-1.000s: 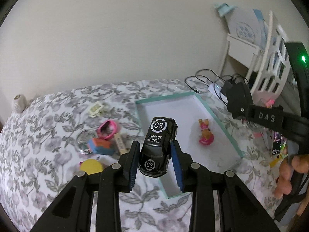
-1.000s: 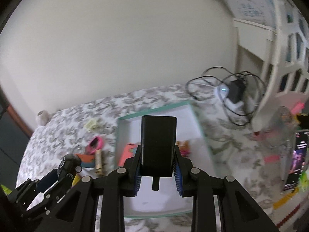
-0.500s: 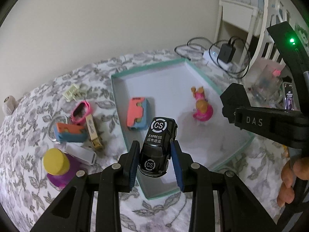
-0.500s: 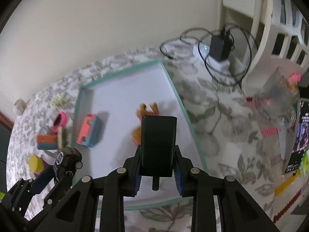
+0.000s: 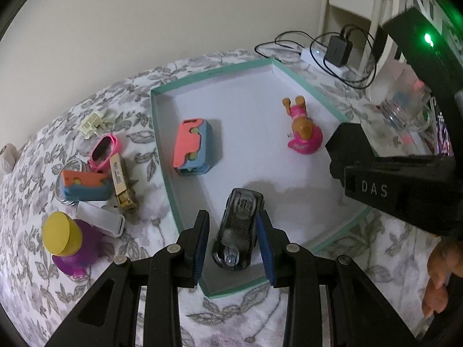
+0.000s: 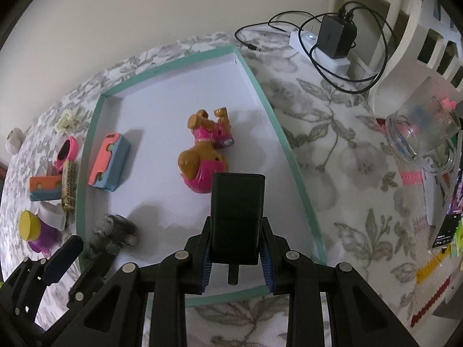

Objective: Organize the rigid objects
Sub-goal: 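Carry the car and charger into the box and open both tools, then lift both tools out of the box toward the toy cluster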

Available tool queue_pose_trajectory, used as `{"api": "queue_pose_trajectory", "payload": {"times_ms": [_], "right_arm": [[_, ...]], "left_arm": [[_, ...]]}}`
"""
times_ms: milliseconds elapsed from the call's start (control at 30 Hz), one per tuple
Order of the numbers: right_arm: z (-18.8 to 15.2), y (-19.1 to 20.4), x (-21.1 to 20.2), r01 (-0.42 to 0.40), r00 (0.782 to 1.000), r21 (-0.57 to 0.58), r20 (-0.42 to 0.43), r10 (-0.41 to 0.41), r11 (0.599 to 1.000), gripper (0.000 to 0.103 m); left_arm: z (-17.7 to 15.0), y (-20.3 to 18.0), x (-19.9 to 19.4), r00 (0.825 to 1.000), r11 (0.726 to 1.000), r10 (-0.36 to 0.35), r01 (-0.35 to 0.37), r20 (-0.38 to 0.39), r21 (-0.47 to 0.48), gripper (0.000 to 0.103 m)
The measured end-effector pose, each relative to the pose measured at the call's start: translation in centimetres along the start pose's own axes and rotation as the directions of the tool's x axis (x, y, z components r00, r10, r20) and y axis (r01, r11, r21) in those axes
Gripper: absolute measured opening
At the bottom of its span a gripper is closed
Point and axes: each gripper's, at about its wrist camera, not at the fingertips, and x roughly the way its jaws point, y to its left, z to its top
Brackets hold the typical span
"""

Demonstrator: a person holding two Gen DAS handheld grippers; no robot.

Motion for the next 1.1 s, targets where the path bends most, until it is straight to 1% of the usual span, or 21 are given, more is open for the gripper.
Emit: {"api": "queue_pose_trajectory", "payload": {"times_ms": [100, 333, 367, 400, 433, 467, 600, 700, 733, 767, 800, 833, 867, 967, 1000, 1067, 1100], "right_arm": [[-0.1, 0.0, 0.1, 0.004, 1.000, 0.000, -0.004, -0.004, 1.000, 0.031], [-0.1, 0.2, 0.2, 0.021, 1.000, -0.010, -0.014, -0.021, 1.000, 0.031], [0.0, 0.2, 0.1, 0.030, 0.999, -0.012, -0.011, -0.031, 0.999, 0.033], [0.0, 0.2, 0.1, 0.032, 0.999, -0.014, -0.008, -0.032, 0.999, 0.044], [0.1, 0.2, -0.2, 0.034, 0.999, -0.013, 0.003, -0.034, 0.999, 0.049], [0.1, 0.3, -0.3, 0.033, 0.999, -0.013, 0.009, -0.033, 0.999, 0.051], [0.2, 0.4, -0.7, 0.030, 0.999, -0.014, 0.020, -0.030, 0.999, 0.051], [0.2, 0.5, -0.8, 0.032, 0.999, -0.017, 0.025, -0.032, 0.999, 0.051], [0.3, 0.5, -0.9, 0.031, 0.999, -0.017, 0.029, -0.030, 0.999, 0.051], [0.3, 0.6, -0.9, 0.028, 0.999, -0.016, 0.035, -0.027, 0.999, 0.053], [0.3, 0.6, -1.0, 0.027, 0.999, -0.014, 0.043, -0.026, 1.000, 0.061], [0.3, 0.7, -1.1, 0.028, 0.998, -0.011, 0.051, -0.027, 1.000, 0.067], [0.3, 0.7, -1.1, 0.027, 0.998, -0.010, 0.054, -0.027, 1.000, 0.074], [0.3, 0.8, -1.1, 0.016, 0.998, -0.006, 0.059, -0.015, 1.000, 0.076], [0.2, 0.9, -1.1, 0.014, 0.998, -0.006, 0.061, -0.013, 1.000, 0.079], [0.2, 1.0, -1.1, 0.014, 0.998, -0.011, 0.068, -0.013, 1.000, 0.086], [0.2, 1.0, -1.1, 0.013, 0.997, -0.015, 0.070, -0.012, 1.000, 0.088]], "left_arm": [[-0.1, -0.1, 0.1, 1.000, 1.000, -0.004, 0.004, -0.011, 0.004, 0.035], [0.1, 0.4, -0.3, 1.000, 1.000, -0.009, 0.009, -0.003, -0.019, 0.035], [0.2, 0.6, -0.4, 1.000, 1.000, -0.012, 0.012, 0.000, -0.029, 0.036], [0.3, 0.8, -0.6, 1.000, 0.999, -0.015, 0.016, 0.005, -0.040, 0.036], [0.3, 0.9, -0.8, 1.000, 0.999, -0.019, 0.019, 0.010, -0.048, 0.037], [0.4, 1.2, -1.0, 1.000, 0.998, -0.022, 0.023, 0.018, -0.062, 0.037], [0.7, 2.1, -1.8, 0.999, 0.993, -0.027, 0.032, 0.045, -0.111, 0.038], [0.7, 2.7, -2.2, 0.998, 0.990, -0.017, 0.025, 0.057, -0.136, 0.039], [0.8, 3.0, -2.2, 0.998, 0.989, -0.011, 0.020, 0.059, -0.146, 0.045], [0.8, 3.3, -2.3, 0.998, 0.987, 0.000, 0.010, 0.060, -0.161, 0.060], [0.8, 3.6, -2.3, 0.998, 0.984, 0.017, -0.007, 0.059, -0.176, 0.067], [0.7, 3.9, -2.3, 0.998, 0.982, 0.032, -0.020, 0.059, -0.189, 0.075], [0.7, 4.3, -2.4, 0.997, 0.978, 0.050, -0.036, 0.063, -0.204, 0.075], [0.6, 5.1, -2.4, 0.995, 0.971, 0.078, -0.062, 0.063, -0.229, 0.077], [0.5, 5.5, -2.3, 0.995, 0.968, 0.084, -0.068, 0.058, -0.240, 0.078], [0.3, 5.9, -2.0, 0.995, 0.964, 0.088, -0.072, 0.051, -0.255, 0.089], [0.2, 6.1, -1.9, 0.994, 0.961, 0.093, -0.077, 0.049, -0.265, 0.090]]}}
